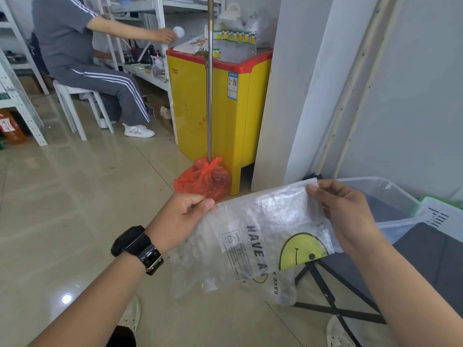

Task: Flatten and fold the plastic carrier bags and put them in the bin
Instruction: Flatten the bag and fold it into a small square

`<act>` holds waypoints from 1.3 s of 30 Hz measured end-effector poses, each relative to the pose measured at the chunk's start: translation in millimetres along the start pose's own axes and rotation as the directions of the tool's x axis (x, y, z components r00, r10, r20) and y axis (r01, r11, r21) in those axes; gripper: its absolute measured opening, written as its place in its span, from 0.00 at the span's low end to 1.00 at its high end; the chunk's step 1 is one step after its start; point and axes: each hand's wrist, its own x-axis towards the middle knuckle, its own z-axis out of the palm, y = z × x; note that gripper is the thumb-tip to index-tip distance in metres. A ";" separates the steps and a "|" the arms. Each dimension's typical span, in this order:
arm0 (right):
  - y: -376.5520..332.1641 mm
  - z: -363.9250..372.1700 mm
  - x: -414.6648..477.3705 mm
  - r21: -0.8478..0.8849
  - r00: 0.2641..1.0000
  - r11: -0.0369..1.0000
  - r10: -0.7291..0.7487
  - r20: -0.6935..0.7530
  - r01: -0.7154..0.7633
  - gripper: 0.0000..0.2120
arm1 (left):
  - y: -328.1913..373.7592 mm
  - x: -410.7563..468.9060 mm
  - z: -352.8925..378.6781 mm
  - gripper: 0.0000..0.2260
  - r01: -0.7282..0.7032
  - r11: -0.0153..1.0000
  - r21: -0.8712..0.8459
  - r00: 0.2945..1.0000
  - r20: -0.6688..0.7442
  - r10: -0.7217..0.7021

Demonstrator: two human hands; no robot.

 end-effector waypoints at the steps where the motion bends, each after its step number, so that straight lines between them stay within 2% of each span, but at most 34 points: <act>1: -0.3 -0.7 0.5 0.004 1.000 1.000 -0.001 0.003 0.000 0.05 | 0.0 0.3 -2.5 0.27 0.007 1.000 -0.006 1.000 0.001 -0.007; 2: -0.5 -1.0 0.8 0.007 1.000 1.000 -0.002 0.005 0.002 0.06 | 1.8 0.2 -4.7 0.23 0.010 1.000 0.004 1.000 0.007 -0.010; 4: -0.7 -1.6 1.2 0.008 1.000 1.000 -0.008 0.011 0.008 0.07 | 6.3 -0.8 -7.4 0.07 0.007 1.000 -0.006 1.000 0.006 -0.007; 5: -0.8 -2.2 1.6 0.006 1.000 1.000 -0.010 0.012 0.010 0.07 | 8.1 -1.2 -7.9 0.06 -0.001 1.000 -0.027 1.000 0.001 0.001; 7: -1.1 -3.6 2.2 0.001 1.000 1.000 -0.013 0.009 0.013 0.07 | 8.0 -2.4 -8.9 0.09 -0.007 0.998 -0.063 1.000 0.004 0.007; 12: -1.8 -4.0 1.9 0.003 1.000 1.000 -0.016 0.006 0.016 0.07 | 7.5 -2.9 -11.7 0.11 -0.023 0.997 -0.068 1.000 0.010 0.023; 18: -0.4 -4.3 3.1 0.004 1.000 1.000 -0.015 -0.006 0.015 0.05 | 11.7 -5.5 -9.2 0.04 0.008 0.998 -0.056 0.997 0.075 -0.004; 21: 2.8 -4.0 5.0 -0.002 1.000 1.000 -0.024 -0.015 0.024 0.04 | 15.8 -7.7 -3.5 0.13 0.004 0.996 -0.085 0.994 0.108 0.005; 23: 4.4 -3.6 5.5 -0.022 0.999 0.999 -0.032 -0.010 0.032 0.03 | 13.9 -7.9 0.2 0.12 -0.017 0.999 -0.049 0.997 0.072 0.021; 26: 4.2 -3.9 5.2 -0.040 0.999 0.999 -0.034 0.000 0.034 0.01 | 12.1 -5.8 2.7 0.05 -0.060 0.997 -0.050 0.998 0.003 0.060; 30: 3.1 -5.9 5.5 -0.057 1.000 0.998 -0.027 0.016 0.028 0.03 | 13.5 -4.1 -0.6 0.07 -0.045 0.998 -0.054 0.998 -0.040 0.043; 39: 1.5 -6.5 5.9 0.059 0.997 0.997 0.046 0.055 -0.050 0.03 | 11.7 0.3 -5.5 0.11 -0.048 0.981 -0.188 0.984 -0.177 0.014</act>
